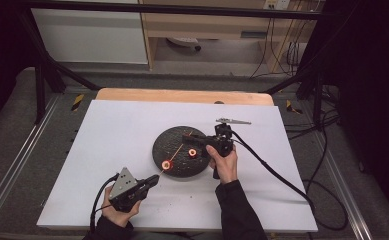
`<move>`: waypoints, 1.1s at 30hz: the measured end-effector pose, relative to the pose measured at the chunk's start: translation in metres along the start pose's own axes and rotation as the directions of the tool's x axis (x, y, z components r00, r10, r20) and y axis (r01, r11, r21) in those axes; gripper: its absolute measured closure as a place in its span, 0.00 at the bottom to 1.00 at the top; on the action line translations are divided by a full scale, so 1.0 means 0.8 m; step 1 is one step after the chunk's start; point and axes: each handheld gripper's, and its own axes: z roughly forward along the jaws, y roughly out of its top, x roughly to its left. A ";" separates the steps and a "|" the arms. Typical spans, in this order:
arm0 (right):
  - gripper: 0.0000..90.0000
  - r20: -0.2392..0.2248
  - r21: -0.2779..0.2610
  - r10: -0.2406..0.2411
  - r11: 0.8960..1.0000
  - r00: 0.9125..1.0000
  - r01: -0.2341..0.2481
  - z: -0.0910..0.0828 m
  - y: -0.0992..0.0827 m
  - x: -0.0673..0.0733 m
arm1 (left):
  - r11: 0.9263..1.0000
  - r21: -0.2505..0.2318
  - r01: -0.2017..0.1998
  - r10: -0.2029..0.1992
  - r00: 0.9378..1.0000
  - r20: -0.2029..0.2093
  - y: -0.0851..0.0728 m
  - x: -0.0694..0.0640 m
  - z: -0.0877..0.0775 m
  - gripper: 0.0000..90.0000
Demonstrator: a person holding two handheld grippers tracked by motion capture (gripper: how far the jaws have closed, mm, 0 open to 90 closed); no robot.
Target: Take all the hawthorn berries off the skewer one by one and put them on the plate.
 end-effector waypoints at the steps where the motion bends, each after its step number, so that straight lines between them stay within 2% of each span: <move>1: 0.76 0.003 -0.006 0.001 1.000 1.000 -0.001 -0.001 0.002 0.000 | 1.000 -0.001 0.000 0.000 1.000 0.000 0.000 0.000 0.000 0.99; 7: 0.76 0.025 -0.026 -0.001 1.000 1.000 0.002 -0.007 0.012 -0.004 | 1.000 0.009 0.002 -0.002 1.000 0.000 -0.001 0.001 -0.001 0.99; 9: 0.77 0.080 -0.068 -0.024 0.997 0.997 0.030 -0.013 0.018 -0.004 | 1.000 0.017 0.007 -0.007 1.000 0.001 -0.005 0.002 -0.001 0.98; 12: 0.77 0.105 -0.100 -0.026 0.994 0.994 0.037 -0.025 0.032 -0.007 | 1.000 0.019 0.015 -0.016 1.000 0.007 -0.005 0.004 0.000 0.98; 15: 0.77 0.138 -0.103 -0.035 0.993 0.990 0.050 -0.034 0.041 -0.010 | 1.000 0.025 0.013 -0.013 1.000 0.005 -0.006 0.004 0.001 0.98; 20: 0.77 0.198 -0.072 -0.050 0.995 0.979 0.066 -0.037 0.046 -0.021 | 0.999 0.020 0.034 -0.034 0.999 -0.005 -0.007 0.009 0.000 0.98; 24: 0.77 0.218 -0.059 -0.050 0.996 0.975 0.065 -0.033 0.043 -0.029 | 0.999 0.013 0.048 -0.048 0.999 -0.012 -0.007 0.013 -0.002 0.98; 28: 0.77 0.253 -0.014 -0.068 0.997 0.965 0.074 -0.017 0.034 -0.040 | 0.998 0.010 0.057 -0.057 0.998 -0.019 -0.007 0.016 -0.003 0.98; 33: 0.77 0.293 0.040 -0.070 0.997 0.954 0.061 0.009 0.018 -0.059 | 0.998 0.015 0.062 -0.062 0.998 -0.021 -0.007 0.018 -0.003 0.98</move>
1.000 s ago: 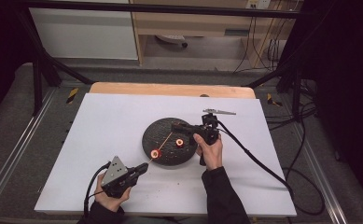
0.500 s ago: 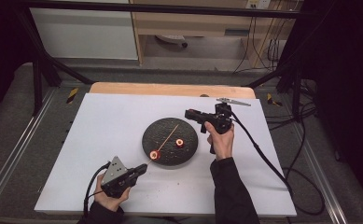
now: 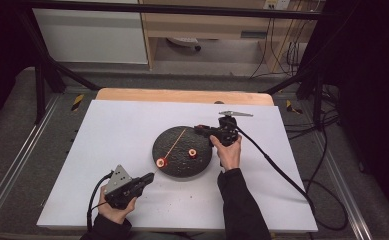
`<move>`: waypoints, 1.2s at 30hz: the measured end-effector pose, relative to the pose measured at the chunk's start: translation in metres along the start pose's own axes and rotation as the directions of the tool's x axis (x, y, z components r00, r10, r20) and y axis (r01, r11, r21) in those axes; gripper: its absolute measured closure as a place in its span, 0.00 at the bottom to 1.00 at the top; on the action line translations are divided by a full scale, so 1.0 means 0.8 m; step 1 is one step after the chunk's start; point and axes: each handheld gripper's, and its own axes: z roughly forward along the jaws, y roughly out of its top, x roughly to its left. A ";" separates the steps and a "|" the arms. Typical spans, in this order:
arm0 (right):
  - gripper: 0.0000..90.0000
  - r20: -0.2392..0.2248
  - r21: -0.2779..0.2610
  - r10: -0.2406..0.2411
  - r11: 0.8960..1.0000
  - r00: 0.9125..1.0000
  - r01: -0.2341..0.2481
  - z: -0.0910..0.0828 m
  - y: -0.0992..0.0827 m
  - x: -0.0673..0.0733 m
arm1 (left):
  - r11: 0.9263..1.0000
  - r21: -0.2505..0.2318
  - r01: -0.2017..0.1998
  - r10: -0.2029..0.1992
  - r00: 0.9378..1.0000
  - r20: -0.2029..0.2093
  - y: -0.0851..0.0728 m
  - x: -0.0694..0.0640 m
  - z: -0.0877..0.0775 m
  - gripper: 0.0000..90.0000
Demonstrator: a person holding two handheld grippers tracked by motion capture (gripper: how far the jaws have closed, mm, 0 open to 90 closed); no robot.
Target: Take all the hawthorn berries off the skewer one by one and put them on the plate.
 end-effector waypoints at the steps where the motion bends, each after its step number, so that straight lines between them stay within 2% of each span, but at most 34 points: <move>1: 0.77 0.006 0.012 -0.001 1.000 1.000 0.001 0.006 -0.004 -0.002 | 1.000 0.001 0.001 -0.001 1.000 0.000 0.000 0.000 0.000 0.98; 10: 0.76 0.064 0.121 -0.004 0.993 0.998 -0.004 0.053 -0.039 -0.020 | 1.000 0.014 0.006 -0.007 1.000 0.003 -0.001 0.001 0.003 0.98; 16: 0.74 0.099 0.158 -0.020 0.987 0.995 0.004 0.064 -0.050 -0.025 | 1.000 0.022 0.004 -0.004 1.000 0.007 -0.001 0.000 0.004 0.98; 19: 0.70 0.107 0.165 -0.029 0.986 0.994 0.011 0.065 -0.052 -0.025 | 1.000 0.024 0.006 -0.006 1.000 0.008 -0.002 0.000 0.005 0.98; 23: 0.64 0.106 0.146 -0.044 0.989 0.993 0.028 0.059 -0.047 -0.021 | 1.000 0.027 0.008 -0.008 1.000 0.010 -0.002 0.000 0.005 0.98; 27: 0.53 0.080 0.103 -0.060 0.993 0.995 0.052 0.042 -0.039 -0.007 | 1.000 0.027 0.009 -0.009 1.000 0.008 -0.002 0.000 0.005 0.98; 31: 0.37 0.043 0.047 -0.084 0.996 0.996 0.082 0.021 -0.035 0.010 | 1.000 0.026 0.008 -0.008 1.000 0.007 -0.001 0.000 0.005 0.98; 36: 0.16 -0.002 0.025 -0.109 0.994 0.994 0.109 -0.001 -0.041 0.030 | 1.000 0.028 0.009 -0.009 1.000 0.002 -0.002 0.000 0.006 0.98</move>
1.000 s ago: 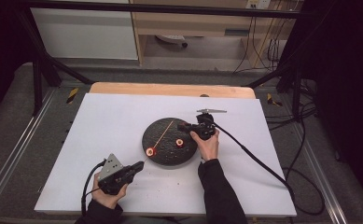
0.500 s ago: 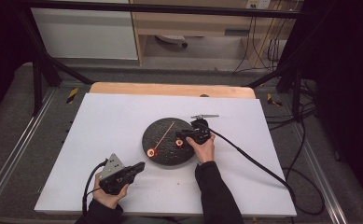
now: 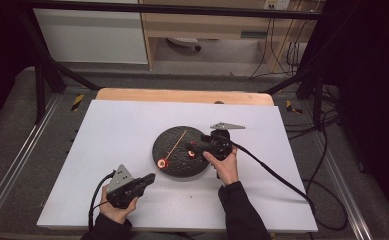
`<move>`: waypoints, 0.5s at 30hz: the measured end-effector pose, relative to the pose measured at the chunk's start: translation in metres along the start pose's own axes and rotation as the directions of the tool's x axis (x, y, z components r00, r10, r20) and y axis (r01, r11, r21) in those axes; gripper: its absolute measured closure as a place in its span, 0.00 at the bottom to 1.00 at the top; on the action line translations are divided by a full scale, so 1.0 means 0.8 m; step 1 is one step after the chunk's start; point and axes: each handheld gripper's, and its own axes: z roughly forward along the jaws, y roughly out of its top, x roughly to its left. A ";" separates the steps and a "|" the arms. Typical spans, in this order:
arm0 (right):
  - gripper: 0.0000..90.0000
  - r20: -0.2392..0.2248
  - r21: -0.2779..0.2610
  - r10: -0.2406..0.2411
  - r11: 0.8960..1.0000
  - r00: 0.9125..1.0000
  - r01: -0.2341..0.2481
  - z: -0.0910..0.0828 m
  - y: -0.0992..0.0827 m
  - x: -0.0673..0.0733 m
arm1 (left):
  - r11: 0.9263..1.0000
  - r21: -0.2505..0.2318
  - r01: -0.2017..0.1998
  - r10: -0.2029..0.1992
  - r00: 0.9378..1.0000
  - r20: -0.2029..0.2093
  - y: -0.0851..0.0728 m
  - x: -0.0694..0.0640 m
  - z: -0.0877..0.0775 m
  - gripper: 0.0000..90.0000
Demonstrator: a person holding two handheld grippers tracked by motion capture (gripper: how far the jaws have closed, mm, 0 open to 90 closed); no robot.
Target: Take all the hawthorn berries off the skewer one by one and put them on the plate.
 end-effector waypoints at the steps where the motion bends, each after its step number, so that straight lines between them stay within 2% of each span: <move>1: 0.13 -0.008 0.002 -0.003 1.000 1.000 0.003 -0.003 -0.002 0.003 | 1.000 0.000 0.000 0.000 1.000 -0.001 0.000 0.000 0.000 0.98; 7: 0.05 -0.055 0.011 -0.013 1.000 0.998 0.014 -0.017 -0.016 0.022 | 1.000 0.003 0.003 -0.003 1.000 -0.004 0.000 0.000 0.002 0.98; 15: 0.03 -0.097 0.017 -0.012 1.000 0.995 0.014 -0.019 -0.035 0.042 | 1.000 0.007 0.001 -0.001 1.000 -0.004 0.000 -0.002 0.003 0.98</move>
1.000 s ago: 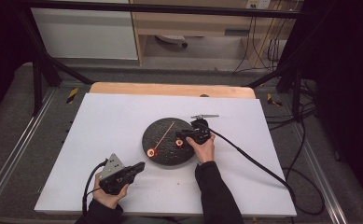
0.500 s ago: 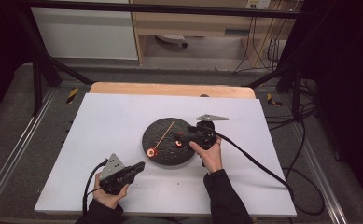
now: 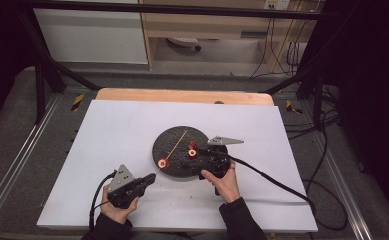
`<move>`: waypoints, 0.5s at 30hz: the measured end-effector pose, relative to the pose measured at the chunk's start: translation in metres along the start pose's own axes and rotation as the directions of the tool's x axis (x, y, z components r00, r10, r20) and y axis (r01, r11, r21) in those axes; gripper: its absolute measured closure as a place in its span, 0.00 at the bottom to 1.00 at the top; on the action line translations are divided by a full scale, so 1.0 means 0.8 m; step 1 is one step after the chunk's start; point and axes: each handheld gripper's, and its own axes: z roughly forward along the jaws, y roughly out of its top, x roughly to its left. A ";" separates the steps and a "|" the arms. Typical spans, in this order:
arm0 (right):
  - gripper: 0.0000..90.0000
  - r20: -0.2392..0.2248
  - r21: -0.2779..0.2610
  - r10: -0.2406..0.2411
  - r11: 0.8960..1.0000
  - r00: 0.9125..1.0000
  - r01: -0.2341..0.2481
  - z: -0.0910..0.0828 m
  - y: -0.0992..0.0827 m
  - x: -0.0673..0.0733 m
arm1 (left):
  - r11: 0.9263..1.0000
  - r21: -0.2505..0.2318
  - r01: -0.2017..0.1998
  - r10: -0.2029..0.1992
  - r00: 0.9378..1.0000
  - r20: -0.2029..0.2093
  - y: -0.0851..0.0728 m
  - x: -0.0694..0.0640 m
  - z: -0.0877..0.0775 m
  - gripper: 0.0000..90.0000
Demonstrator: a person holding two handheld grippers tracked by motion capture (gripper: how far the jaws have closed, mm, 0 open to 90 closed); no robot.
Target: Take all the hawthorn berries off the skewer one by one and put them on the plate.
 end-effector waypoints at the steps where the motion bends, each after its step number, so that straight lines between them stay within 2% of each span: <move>1: 0.03 -0.003 0.000 0.001 1.000 1.000 -0.001 0.001 -0.002 0.001 | 1.000 0.001 0.000 0.000 1.000 0.001 0.000 0.000 0.000 0.98; 4: 0.02 -0.014 -0.005 0.019 1.000 1.000 -0.019 0.003 -0.006 0.006 | 1.000 0.003 -0.002 0.002 1.000 0.001 0.000 -0.001 0.001 0.98; 15: 0.05 -0.045 -0.004 0.024 1.000 0.999 -0.024 0.019 -0.008 0.021 | 1.000 0.005 -0.002 0.002 1.000 0.000 0.001 -0.003 0.005 0.98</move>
